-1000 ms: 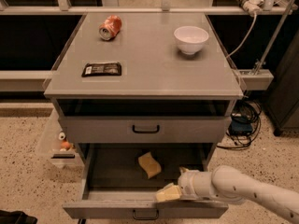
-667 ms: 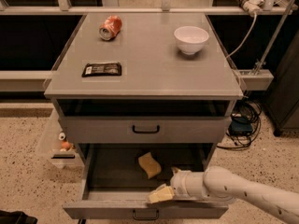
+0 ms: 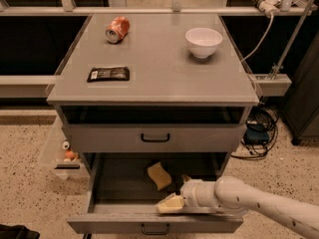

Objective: Pick sponge from middle drawer and place on counter

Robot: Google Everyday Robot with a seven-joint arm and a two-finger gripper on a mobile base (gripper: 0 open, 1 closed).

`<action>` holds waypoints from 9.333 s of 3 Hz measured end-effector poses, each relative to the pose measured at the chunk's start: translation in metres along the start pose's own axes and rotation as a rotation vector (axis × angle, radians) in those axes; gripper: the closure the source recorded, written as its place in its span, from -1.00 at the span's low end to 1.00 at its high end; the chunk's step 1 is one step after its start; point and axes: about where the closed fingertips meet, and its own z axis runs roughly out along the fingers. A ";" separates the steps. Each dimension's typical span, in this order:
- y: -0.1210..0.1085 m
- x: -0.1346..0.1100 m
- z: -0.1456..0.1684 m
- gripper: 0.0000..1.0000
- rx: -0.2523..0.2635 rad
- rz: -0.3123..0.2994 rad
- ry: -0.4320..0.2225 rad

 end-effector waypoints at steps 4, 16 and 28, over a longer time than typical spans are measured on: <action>-0.034 -0.030 0.072 -1.00 0.097 -0.051 -0.115; 0.013 -0.062 -0.166 1.00 0.124 0.024 -0.022; 0.108 -0.480 -0.268 1.00 -0.067 -0.769 -0.085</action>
Offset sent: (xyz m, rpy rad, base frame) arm 0.0785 0.0196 -0.0081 0.0242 -0.1710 -0.0864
